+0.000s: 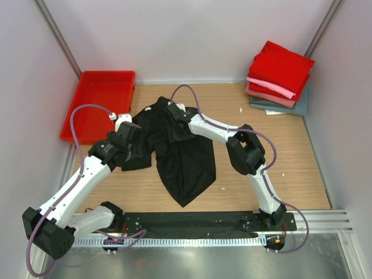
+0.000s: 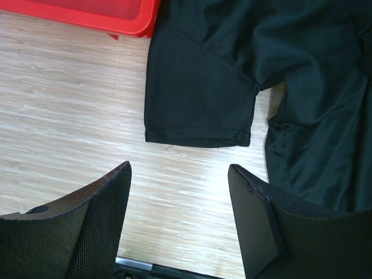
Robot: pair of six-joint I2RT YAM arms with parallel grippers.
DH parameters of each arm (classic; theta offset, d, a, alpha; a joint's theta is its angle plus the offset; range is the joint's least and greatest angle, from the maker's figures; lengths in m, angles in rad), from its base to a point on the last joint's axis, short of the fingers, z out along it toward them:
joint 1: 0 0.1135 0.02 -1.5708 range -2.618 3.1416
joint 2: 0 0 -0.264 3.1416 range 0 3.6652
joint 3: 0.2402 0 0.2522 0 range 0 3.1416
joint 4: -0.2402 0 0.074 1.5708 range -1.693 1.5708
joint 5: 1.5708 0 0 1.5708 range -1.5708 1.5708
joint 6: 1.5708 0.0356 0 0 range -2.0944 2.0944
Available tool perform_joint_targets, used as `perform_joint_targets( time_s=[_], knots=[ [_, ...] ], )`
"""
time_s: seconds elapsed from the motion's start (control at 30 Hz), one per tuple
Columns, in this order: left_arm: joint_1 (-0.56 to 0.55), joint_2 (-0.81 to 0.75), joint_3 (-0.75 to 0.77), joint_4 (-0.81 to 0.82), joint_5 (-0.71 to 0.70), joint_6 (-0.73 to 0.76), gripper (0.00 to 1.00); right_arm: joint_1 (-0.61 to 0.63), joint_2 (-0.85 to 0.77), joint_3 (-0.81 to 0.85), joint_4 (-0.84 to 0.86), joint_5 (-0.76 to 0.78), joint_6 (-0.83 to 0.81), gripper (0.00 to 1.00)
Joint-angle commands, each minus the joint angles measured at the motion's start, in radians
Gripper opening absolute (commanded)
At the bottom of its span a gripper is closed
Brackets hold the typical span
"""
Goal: Fold and stack the t-shirts
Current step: Flatten the tshirt out
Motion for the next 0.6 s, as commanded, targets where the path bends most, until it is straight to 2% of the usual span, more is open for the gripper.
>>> perform_joint_targets(
  time_s=[0.0, 0.07, 0.17, 0.2, 0.27, 0.3, 0.47, 0.57],
  knots=[
    [0.004, -0.024, 0.018, 0.002, -0.009, 0.008, 0.69, -0.001, 0.021, 0.060, -0.023, 0.030, -0.001, 0.65],
    [0.004, -0.024, 0.018, 0.002, -0.007, 0.008, 0.68, -0.002, 0.033, 0.056, -0.018, 0.036, -0.001, 0.64],
    [0.004, -0.025, 0.018, 0.002, -0.007, 0.009, 0.69, -0.004, 0.038, 0.048, -0.020, 0.044, -0.003, 0.55],
    [0.004, -0.025, 0.019, 0.002, -0.007, 0.009, 0.68, -0.005, 0.038, 0.045, -0.021, 0.045, -0.003, 0.46],
    [0.004, -0.025, 0.018, 0.002, -0.009, 0.009, 0.69, -0.008, 0.026, 0.039, -0.020, 0.051, -0.001, 0.35],
    [0.004, -0.024, 0.018, 0.002, -0.009, 0.009, 0.69, -0.007, 0.021, 0.031, -0.018, 0.054, -0.001, 0.26],
    [0.004, -0.019, 0.019, 0.000, -0.010, 0.009, 0.69, -0.008, -0.019, 0.025, -0.030, 0.083, -0.009, 0.04],
    [0.004, -0.018, 0.018, 0.000, -0.010, 0.009, 0.69, -0.013, -0.048, 0.022, -0.044, 0.096, -0.015, 0.02]
  ],
)
